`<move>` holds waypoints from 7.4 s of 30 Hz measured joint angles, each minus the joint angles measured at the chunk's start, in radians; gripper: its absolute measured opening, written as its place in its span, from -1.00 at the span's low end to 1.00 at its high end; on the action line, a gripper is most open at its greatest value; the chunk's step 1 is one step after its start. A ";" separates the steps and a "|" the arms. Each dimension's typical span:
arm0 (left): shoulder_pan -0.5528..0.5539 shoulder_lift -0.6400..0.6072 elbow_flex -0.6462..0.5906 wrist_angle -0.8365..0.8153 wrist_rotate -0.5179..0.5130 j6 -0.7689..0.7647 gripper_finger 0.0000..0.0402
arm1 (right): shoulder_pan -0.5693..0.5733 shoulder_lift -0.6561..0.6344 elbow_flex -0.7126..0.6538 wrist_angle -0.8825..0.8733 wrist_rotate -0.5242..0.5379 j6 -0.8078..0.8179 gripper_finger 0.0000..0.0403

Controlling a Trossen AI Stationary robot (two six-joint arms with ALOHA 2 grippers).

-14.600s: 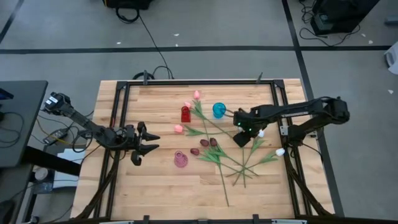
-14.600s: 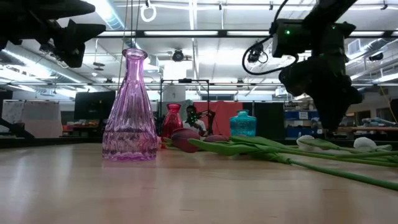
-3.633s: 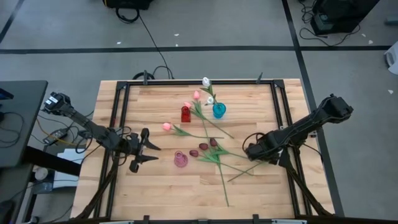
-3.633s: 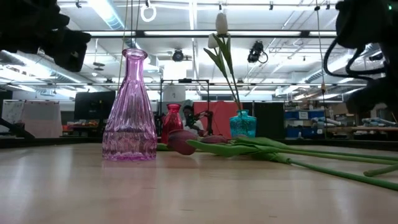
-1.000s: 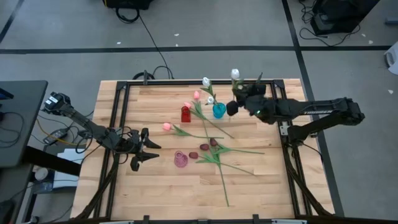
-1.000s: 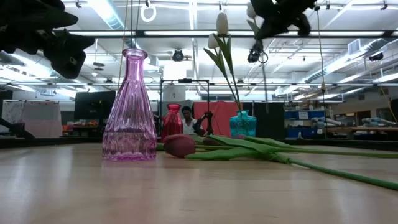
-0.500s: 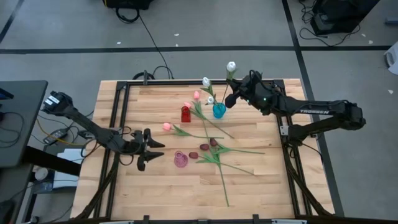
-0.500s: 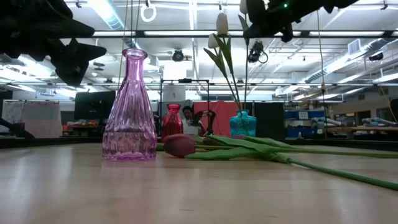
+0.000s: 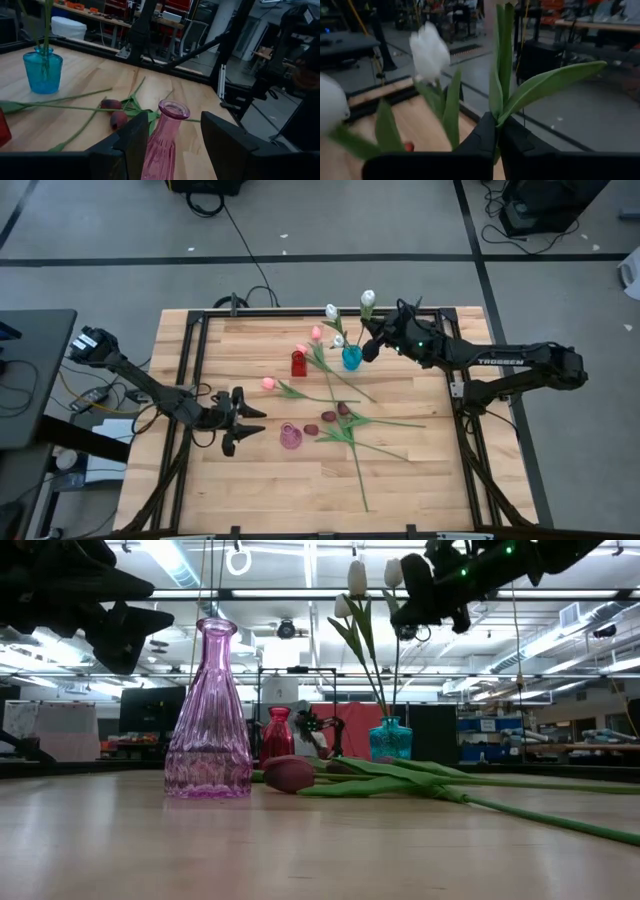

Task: Sort flowers into vase by color
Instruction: Put the white flower into the blue vase, then put the right pink flower into the pink vase, then put the middle red flower into the red vase

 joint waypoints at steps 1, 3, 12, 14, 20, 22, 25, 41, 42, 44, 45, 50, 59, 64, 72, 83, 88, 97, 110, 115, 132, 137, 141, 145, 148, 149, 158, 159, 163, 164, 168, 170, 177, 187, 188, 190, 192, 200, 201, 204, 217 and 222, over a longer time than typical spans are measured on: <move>0.000 0.000 0.000 0.005 0.000 0.016 -0.06 | 0.000 0.000 -0.013 0.002 -0.009 0.003 -0.82; 0.000 -0.001 0.000 0.025 0.000 0.041 -0.06 | 0.000 0.000 -0.038 0.001 -0.032 0.024 -0.72; 0.000 -0.003 0.000 0.102 -0.005 0.261 -0.06 | -0.013 0.001 -0.032 -0.176 -0.208 0.037 -0.32; 0.000 -0.003 0.000 0.130 -0.005 0.311 -0.06 | -0.013 -0.003 -0.007 -0.269 -0.220 0.037 -0.30; 0.001 -0.003 0.000 0.143 -0.084 0.353 -0.06 | 0.005 -0.044 0.015 -0.512 -0.258 0.049 -0.29; 0.001 -0.003 0.000 0.137 -0.156 0.359 -0.06 | 0.015 -0.049 0.011 -0.567 -0.281 0.064 -0.29; 0.001 -0.003 0.000 0.135 -0.269 0.361 -0.06 | 0.039 -0.049 -0.024 -0.594 -0.317 0.073 -0.29; 0.002 -0.003 0.000 0.145 -0.538 0.158 -0.06 | 0.435 0.007 -0.229 -0.270 -0.137 0.199 -0.29; 0.002 -0.003 0.000 0.146 -0.566 0.149 -0.06 | 0.458 0.031 -0.229 -0.204 -0.111 0.203 -0.29; 0.002 -0.003 0.000 0.145 -0.593 0.141 -0.06 | 0.490 0.091 -0.229 -0.097 -0.079 0.204 -0.29; 0.002 -0.003 0.000 0.145 -0.596 0.140 -0.06 | 0.501 0.127 -0.229 -0.047 -0.063 0.206 -0.29; 0.002 -0.002 0.000 0.132 -0.577 0.101 -0.06 | 0.504 0.315 -0.157 0.041 0.034 0.246 -0.29; 0.002 -0.003 0.000 0.115 -0.526 0.091 -0.06 | 0.439 0.588 0.037 0.015 0.063 0.281 -0.29; 0.002 -0.002 0.000 0.057 -0.517 0.062 -0.06 | 0.385 0.680 0.112 -0.025 0.052 0.306 -0.29; 0.000 -0.002 0.000 -0.053 -0.446 -0.041 -0.06 | 0.357 0.755 0.136 -0.050 0.002 0.342 -0.34; 0.001 -0.002 0.000 -0.103 -0.395 -0.092 -0.06 | 0.354 0.740 0.136 -0.072 -0.001 0.373 -0.94; 0.001 -0.003 0.000 -0.100 -0.387 -0.095 -0.06 | 0.350 0.675 0.134 -0.109 -0.002 0.378 -0.91; 0.001 0.005 0.000 -0.060 -0.396 -0.086 -0.06 | 0.372 0.550 0.135 -0.194 0.012 0.349 -0.94; 0.001 0.005 0.000 -0.057 -0.348 -0.087 -0.06 | 0.366 0.489 0.134 -0.525 -0.408 0.297 -0.69; 0.001 0.005 0.000 -0.071 -0.348 -0.086 -0.06 | 0.424 0.385 0.134 -0.594 -0.401 0.232 -0.68; 0.001 0.005 0.001 -0.094 -0.354 -0.088 -0.06 | 0.555 0.460 0.113 -0.843 -0.419 0.356 -0.01; 0.001 0.005 0.001 -0.094 -0.354 -0.095 -0.06 | 0.579 0.458 0.096 -0.862 -0.420 0.402 0.04; 0.001 0.005 0.001 -0.094 -0.354 -0.096 -0.06 | 0.588 0.459 0.080 -0.846 -0.415 0.405 -0.02; 0.001 0.005 0.001 -0.088 -0.356 -0.096 -0.06 | 0.587 0.459 0.080 -0.839 -0.416 0.404 -0.23; 0.001 0.005 0.001 -0.086 -0.345 -0.096 -0.06 | 0.586 0.459 0.080 -0.833 -0.418 0.398 -0.50; 0.001 0.005 0.001 -0.085 -0.342 -0.096 -0.06 | 0.585 0.459 0.080 -0.827 -0.420 0.397 -0.61; 0.001 0.001 0.001 0.114 -0.341 0.092 -0.06 | 0.501 0.418 0.159 -0.828 -0.311 0.382 -0.91; 0.002 0.001 0.001 0.119 -0.348 0.095 -0.06 | 0.494 0.407 0.167 -0.826 -0.253 0.395 -0.93; 0.031 0.001 0.001 0.107 -0.368 0.095 -0.06 | 0.480 0.371 0.171 -0.755 -0.030 0.398 -0.96; 0.043 0.001 0.001 0.108 -0.368 0.091 -0.06 | 0.478 0.363 0.171 -0.701 -0.003 0.366 -0.96; 0.121 0.002 0.007 0.102 -0.318 0.068 -0.06 | 0.463 0.357 0.171 -0.390 -0.031 0.179 -0.95; 0.163 0.005 0.030 0.077 -0.230 0.049 -0.06 | 0.445 0.368 0.173 -0.224 -0.085 0.093 -0.95; 0.268 0.027 0.155 -0.093 -0.047 0.071 -0.06 | 0.368 0.431 0.173 0.152 -0.245 -0.102 -0.95; 0.374 0.175 0.337 -0.171 0.122 0.153 -0.06 | 0.304 0.511 0.172 0.395 -0.413 -0.145 -0.95; 0.381 0.192 0.349 -0.170 0.129 0.157 -0.06 | 0.303 0.511 0.170 0.391 -0.408 -0.145 -0.95; 0.394 0.219 0.370 -0.171 0.145 0.170 -0.06 | 0.303 0.510 0.171 0.402 -0.385 -0.148 -0.95; 0.402 0.247 0.388 -0.169 0.146 0.171 -0.06 | 0.303 0.509 0.171 0.423 -0.370 -0.149 -0.95; 0.412 0.284 0.407 -0.127 0.146 0.207 -0.04 | 0.303 0.509 0.172 0.434 -0.344 -0.198 -0.95; 0.413 0.286 0.407 -0.111 0.142 0.219 -0.02 | 0.303 0.509 0.172 0.436 -0.344 -0.205 -0.96; 0.421 0.287 0.407 -0.067 0.127 0.251 0.08 | 0.303 0.509 0.172 0.431 -0.341 -0.207 -0.96; 0.446 0.361 0.407 0.038 0.210 0.251 0.19 | 0.294 0.509 0.172 0.432 -0.334 -0.219 -0.96; 0.446 0.362 0.407 0.057 0.204 0.259 0.19 | 0.294 0.509 0.172 0.442 -0.341 -0.220 -0.96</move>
